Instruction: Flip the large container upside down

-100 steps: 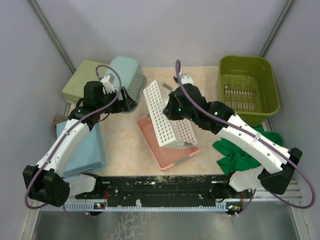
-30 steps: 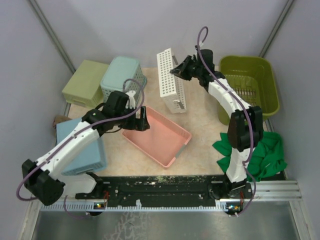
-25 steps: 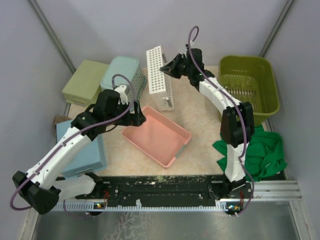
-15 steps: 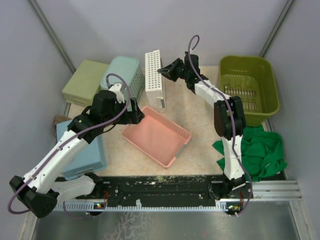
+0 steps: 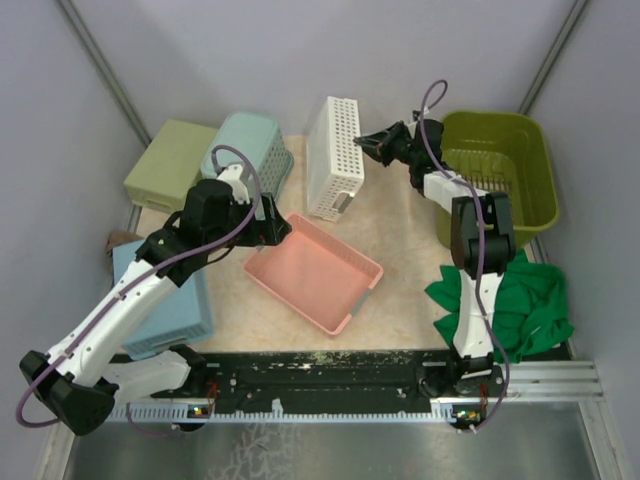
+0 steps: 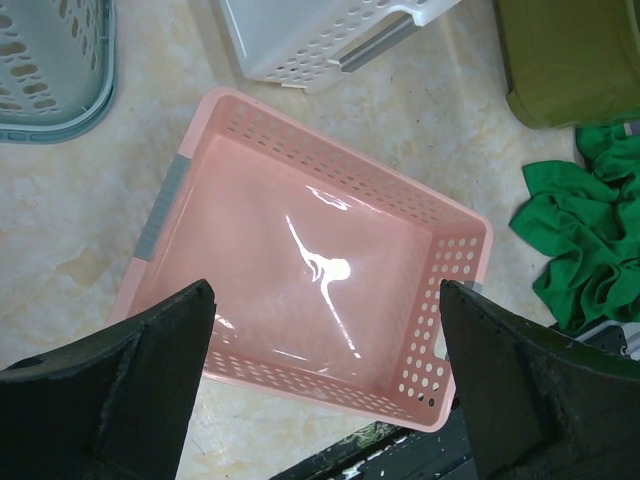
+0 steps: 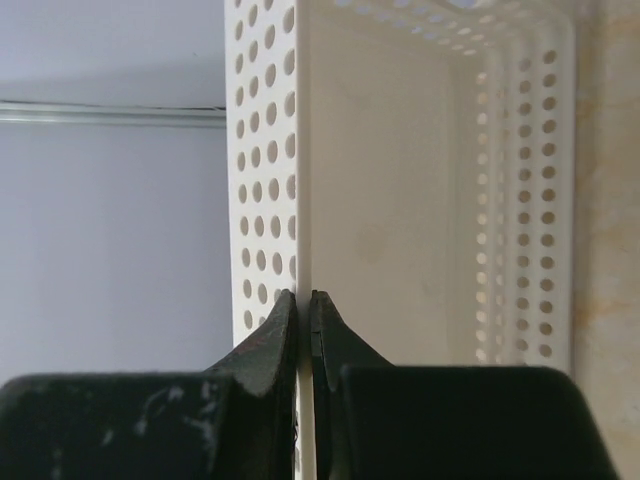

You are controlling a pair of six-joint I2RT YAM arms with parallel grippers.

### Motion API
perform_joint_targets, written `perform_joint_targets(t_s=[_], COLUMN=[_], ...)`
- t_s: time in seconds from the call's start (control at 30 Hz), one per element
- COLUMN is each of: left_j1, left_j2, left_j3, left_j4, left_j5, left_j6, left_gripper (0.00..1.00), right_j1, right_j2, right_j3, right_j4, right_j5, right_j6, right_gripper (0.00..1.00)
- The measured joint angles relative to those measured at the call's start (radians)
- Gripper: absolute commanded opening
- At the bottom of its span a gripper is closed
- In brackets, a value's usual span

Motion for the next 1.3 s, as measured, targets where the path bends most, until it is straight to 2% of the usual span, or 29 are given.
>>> perform_joint_targets(t_s=[0.07,0.1,0.17,0.23,0.3,0.47,0.63,0.93,1.3], left_j1=[0.0,0.0,0.0,0.0,0.0,0.0,0.0,0.0,0.0], left_j2=[0.002,0.003,0.005,0.006,0.009,0.015,0.017,0.018,0.019], left_j3=[0.0,0.0,0.0,0.0,0.0,-0.001,-0.005,-0.024,-0.032], left_j4=[0.003,0.003,0.004,0.006,0.01,0.026,0.044,0.056,0.065], left_j5=[0.004,0.006,0.01,0.012,0.018,0.028,0.041,0.056,0.056], left_j6=[-0.002,-0.002,-0.002,-0.002,-0.002,-0.002,-0.001,0.005,0.007], left_gripper=[0.97,0.97,0.97,0.97,0.97,0.97,0.97,0.97,0.97], right_j1=[-0.021,-0.031,-0.047,-0.053,-0.056,-0.054,-0.054,-0.036,0.047], right_j2=[-0.011,-0.018,-0.03,-0.04,-0.06,-0.075,-0.076,-0.08,-0.064], right_j3=[-0.028,-0.044,-0.062,-0.063,-0.059,0.008,0.097,0.185,0.222], right_j4=[0.003,0.004,-0.005,-0.036,-0.125,-0.392,-0.612,-0.826,-0.891], right_j5=[-0.011,-0.015,-0.018,-0.011,0.015,0.119,0.231,0.392,0.467], right_j6=[-0.002,-0.002,-0.016,-0.047,-0.111,-0.259,-0.385,-0.531,-0.583], right_gripper=[0.0,0.04,0.16,0.33,0.47,0.65,0.69,0.7,0.71])
